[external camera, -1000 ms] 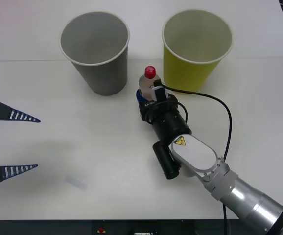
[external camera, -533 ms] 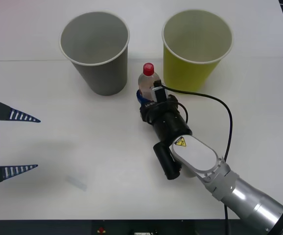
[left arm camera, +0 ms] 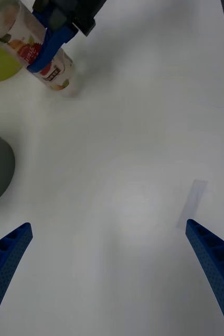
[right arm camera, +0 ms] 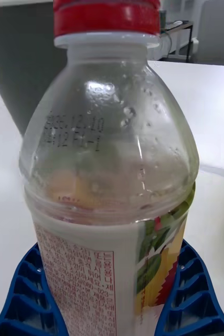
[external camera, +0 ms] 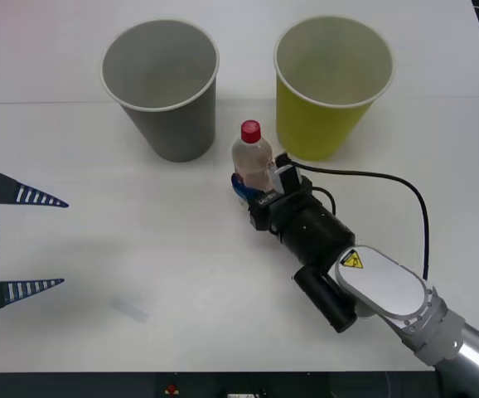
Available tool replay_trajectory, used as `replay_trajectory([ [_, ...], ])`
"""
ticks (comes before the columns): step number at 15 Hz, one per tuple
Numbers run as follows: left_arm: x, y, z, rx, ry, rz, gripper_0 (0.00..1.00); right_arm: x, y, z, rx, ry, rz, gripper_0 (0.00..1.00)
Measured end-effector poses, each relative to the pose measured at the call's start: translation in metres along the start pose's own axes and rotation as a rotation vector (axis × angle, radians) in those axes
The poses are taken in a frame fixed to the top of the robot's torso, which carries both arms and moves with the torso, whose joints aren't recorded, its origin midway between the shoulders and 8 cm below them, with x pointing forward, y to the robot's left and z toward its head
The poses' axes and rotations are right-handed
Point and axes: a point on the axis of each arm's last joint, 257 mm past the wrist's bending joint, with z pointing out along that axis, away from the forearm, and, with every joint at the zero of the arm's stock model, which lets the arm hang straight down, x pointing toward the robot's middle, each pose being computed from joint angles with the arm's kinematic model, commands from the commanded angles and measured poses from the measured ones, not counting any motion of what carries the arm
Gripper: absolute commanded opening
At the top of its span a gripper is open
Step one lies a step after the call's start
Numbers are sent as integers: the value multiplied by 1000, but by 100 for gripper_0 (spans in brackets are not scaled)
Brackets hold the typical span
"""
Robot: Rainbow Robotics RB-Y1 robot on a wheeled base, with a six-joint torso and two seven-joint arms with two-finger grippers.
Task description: Put the can into the green bin and the plastic bottle into the gray bin
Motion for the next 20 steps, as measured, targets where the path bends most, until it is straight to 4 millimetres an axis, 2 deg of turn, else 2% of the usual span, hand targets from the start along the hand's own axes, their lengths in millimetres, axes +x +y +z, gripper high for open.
replay_trajectory([
  [2, 0, 0, 0, 0, 0, 0, 100, -3, 6, -13, -83, 11, -7, 0],
  [11, 0, 0, 0, 0, 0, 0, 100, -21, 9, -60, -459, 108, -208, 0],
  [20, 0, 0, 0, 0, 0, 0, 100, -77, 16, -72, -449, 242, -124, 0],
])
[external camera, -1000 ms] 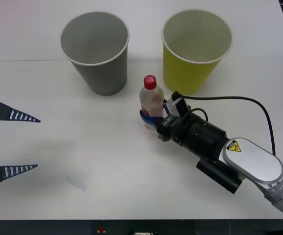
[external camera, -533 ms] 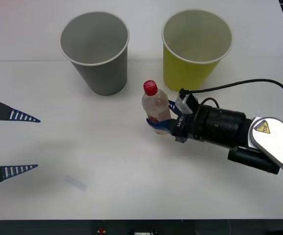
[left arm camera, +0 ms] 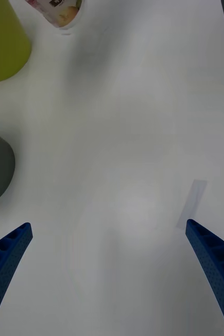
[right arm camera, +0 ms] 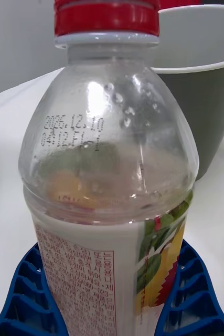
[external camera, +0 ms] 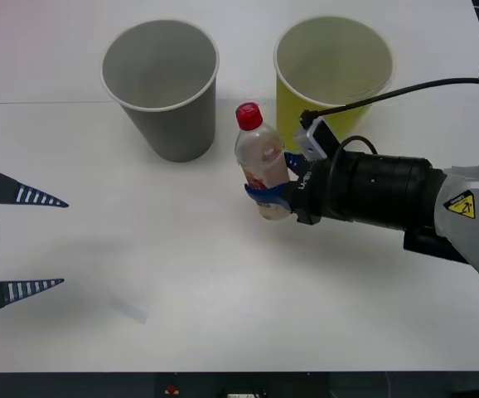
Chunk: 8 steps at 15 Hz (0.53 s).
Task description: Put the can into the green bin and the plastic bottle into the gray bin
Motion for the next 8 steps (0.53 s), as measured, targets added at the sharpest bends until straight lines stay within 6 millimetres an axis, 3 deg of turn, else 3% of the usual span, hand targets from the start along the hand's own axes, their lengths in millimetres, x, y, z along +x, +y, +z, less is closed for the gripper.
replay_trajectory([
  [8, 0, 0, 0, 0, 0, 0, 100, -61, 4, -3, 5, 102, 42, 0],
])
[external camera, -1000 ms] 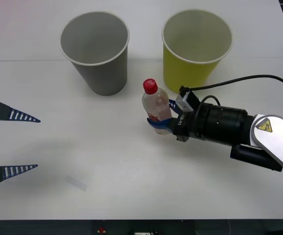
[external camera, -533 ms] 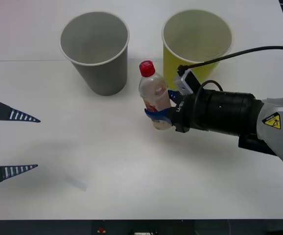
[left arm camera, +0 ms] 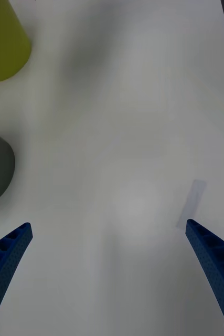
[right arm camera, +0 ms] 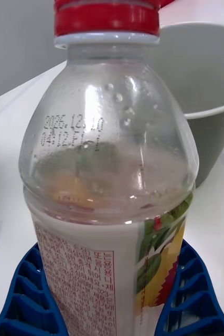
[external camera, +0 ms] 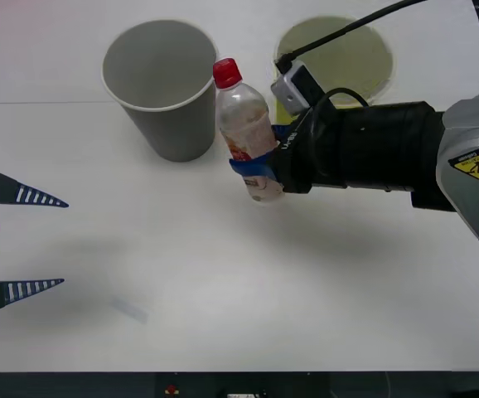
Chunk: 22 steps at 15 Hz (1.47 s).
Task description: Put the can into the green bin and the plastic bottle into the gray bin
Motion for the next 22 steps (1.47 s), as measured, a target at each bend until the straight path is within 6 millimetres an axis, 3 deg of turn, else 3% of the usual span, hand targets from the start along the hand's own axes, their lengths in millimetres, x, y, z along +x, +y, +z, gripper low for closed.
replay_trajectory([
  [5, 0, 0, 0, 0, 0, 0, 100, -37, -4, -8, -3, 64, -37, 0],
  [8, 0, 0, 0, 0, 0, 0, 100, -59, -12, -3, -5, 78, -47, 0],
  [15, 0, 0, 0, 0, 0, 0, 100, -109, -36, 28, 9, 145, -28, 0],
  [22, 0, 0, 0, 0, 0, 0, 100, -147, -43, 74, 28, 234, -5, 0],
])
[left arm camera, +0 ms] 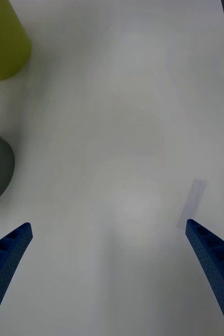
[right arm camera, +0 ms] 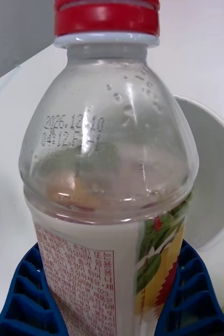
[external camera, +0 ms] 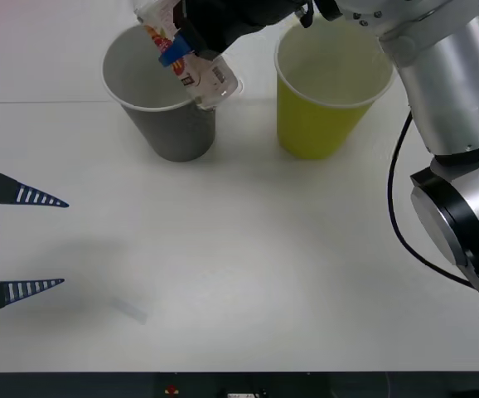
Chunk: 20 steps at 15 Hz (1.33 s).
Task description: Put the can into the green bin and the plastic bottle into the gray bin
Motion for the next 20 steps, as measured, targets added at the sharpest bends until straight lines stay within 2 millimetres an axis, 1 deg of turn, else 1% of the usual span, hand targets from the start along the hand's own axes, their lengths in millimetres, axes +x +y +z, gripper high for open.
replay_trajectory([
  [5, 0, 0, 0, 0, 0, 0, 100, -21, -1, 33, 20, -18, 1, 0],
  [8, 0, 0, 0, 0, 0, 0, 100, -31, -2, 49, 31, -42, -1, 0],
  [11, 0, 0, 0, 0, 0, 0, 100, -35, -6, 66, 60, -70, -7, 0],
  [15, 0, 0, 0, 0, 0, 0, 100, -38, -21, 81, 101, -116, -14, 2],
  [16, 0, 0, 0, 0, 0, 0, 100, -38, -24, 82, 105, -122, -14, 8],
  [17, 0, 0, 0, 0, 0, 0, 100, -38, -24, 82, 106, -124, -16, 33],
  [18, 0, 0, 0, 0, 0, 0, 100, -39, -25, 82, 108, -127, -17, 74],
  [19, 0, 0, 0, 0, 0, 0, 100, -41, -25, 82, 111, -135, -26, 100],
  [20, 0, 0, 0, 0, 0, 0, 100, -43, -26, 82, 114, -141, -37, 100],
])
